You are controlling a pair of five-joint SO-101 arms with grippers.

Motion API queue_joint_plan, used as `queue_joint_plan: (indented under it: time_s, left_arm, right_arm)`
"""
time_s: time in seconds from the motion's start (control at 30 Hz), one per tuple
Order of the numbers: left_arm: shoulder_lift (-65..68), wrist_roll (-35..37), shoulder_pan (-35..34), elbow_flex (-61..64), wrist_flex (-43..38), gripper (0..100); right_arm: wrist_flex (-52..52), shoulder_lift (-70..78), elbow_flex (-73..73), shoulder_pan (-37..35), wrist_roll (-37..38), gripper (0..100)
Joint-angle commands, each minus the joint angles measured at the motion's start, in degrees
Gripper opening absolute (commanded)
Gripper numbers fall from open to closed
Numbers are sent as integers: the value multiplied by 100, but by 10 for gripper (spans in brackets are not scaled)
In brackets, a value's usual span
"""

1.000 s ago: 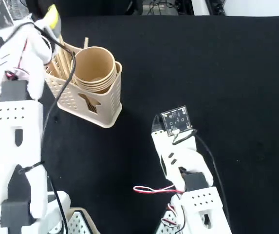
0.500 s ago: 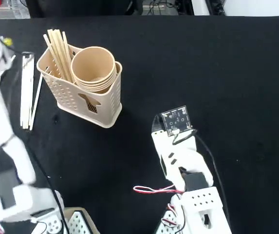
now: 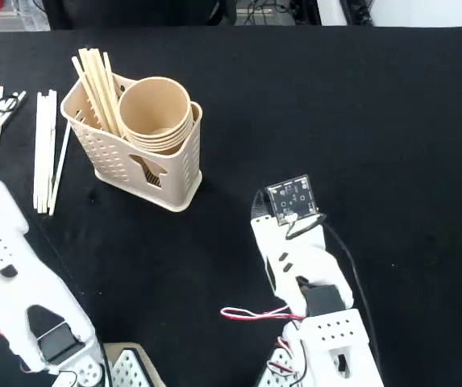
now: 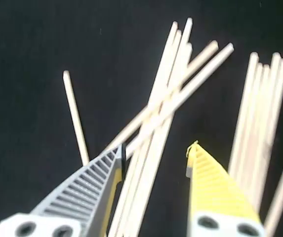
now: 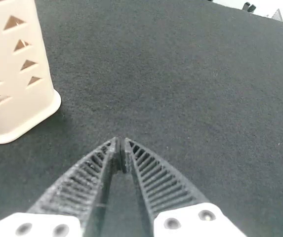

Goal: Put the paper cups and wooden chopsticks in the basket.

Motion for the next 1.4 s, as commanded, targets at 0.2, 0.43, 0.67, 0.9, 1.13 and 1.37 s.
queue_joint_plan:
  time_s: [0.2,0.43,0.67,0.9,1.13,1.37]
  left_arm:
    - [3042,-44,-110,-3398,-1292,214]
    - [3182,-79,-66,-2844,-2198,215]
    - [3191,-967,127,-2607,-1591,213]
    - [3182,-1415,154,-2607,-774,210]
    - [2963,-2084,136,-2712,237,191]
    - [2347,-2242,136,-2844,1213,188]
  right_arm:
    - [0,-57,-4,-35,44,15]
    - [0,-57,-4,-35,44,15]
    - [0,-57,-4,-44,44,15]
    - [0,-57,-4,-26,44,15]
    - [0,-57,-4,-18,44,15]
    - [0,-57,-4,-18,44,15]
